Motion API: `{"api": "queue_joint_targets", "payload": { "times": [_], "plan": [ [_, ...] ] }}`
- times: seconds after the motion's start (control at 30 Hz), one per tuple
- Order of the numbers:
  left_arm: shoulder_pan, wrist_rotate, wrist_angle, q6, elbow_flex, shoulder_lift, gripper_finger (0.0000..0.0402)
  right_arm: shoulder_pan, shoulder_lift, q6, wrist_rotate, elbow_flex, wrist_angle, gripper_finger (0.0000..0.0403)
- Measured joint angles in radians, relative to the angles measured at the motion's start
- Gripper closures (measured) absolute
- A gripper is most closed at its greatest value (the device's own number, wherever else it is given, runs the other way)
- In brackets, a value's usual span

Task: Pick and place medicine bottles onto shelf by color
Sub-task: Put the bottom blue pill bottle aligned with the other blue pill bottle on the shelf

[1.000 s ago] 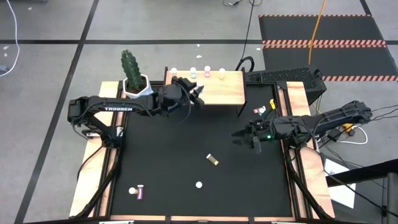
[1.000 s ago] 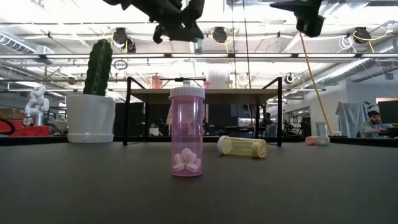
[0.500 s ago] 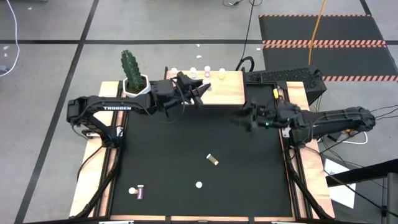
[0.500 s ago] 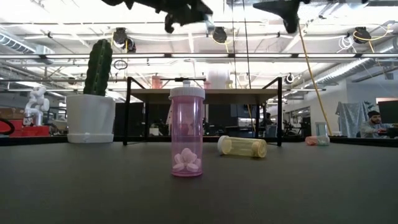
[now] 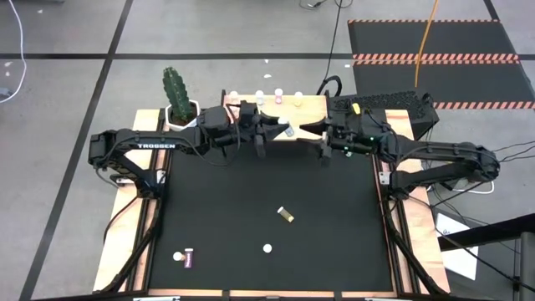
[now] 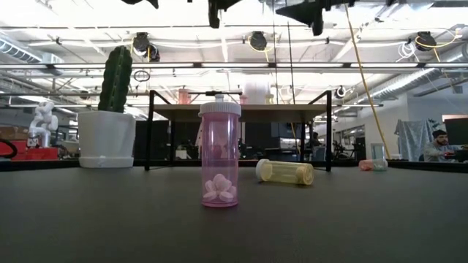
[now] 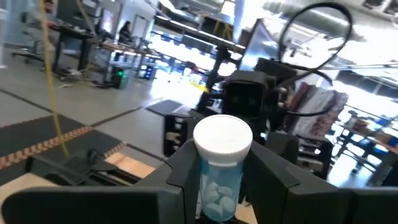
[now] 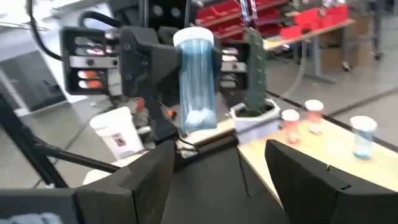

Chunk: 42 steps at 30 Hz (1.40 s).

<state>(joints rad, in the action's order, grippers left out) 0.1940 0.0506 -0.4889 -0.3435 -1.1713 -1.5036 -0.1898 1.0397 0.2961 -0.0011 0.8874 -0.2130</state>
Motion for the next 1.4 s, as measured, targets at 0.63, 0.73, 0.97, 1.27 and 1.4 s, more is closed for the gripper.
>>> {"api": "queue_joint_targets", "payload": {
  "times": [0.63, 0.73, 0.97, 1.27, 1.4],
  "plan": [
    [-0.017, 0.031, 0.0, 0.0, 0.0, 0.0, 0.0293, -0.033, 0.128, 0.085, -0.135, 0.002, -0.195, 0.0189],
    [-0.017, 0.031, 0.011, 0.006, 0.0, 0.0, 0.0293, -0.033, 0.121, 0.094, -0.136, 0.002, -0.225, 0.0215],
    [-0.018, 0.033, 0.022, 0.006, 0.0, 0.0, 0.0293, -0.033, 0.122, 0.134, -0.184, 0.002, -0.21, 0.0289],
    [-0.017, 0.031, 0.035, -0.073, 0.001, 0.0, 0.0281, -0.033, 0.121, 0.131, -0.186, 0.002, -0.197, 0.0312],
    [0.006, 0.1, 0.103, -0.221, 0.001, 0.0, 0.0226, -0.033, 0.122, 0.104, -0.184, 0.002, -0.183, 0.0305]
  ]
}}
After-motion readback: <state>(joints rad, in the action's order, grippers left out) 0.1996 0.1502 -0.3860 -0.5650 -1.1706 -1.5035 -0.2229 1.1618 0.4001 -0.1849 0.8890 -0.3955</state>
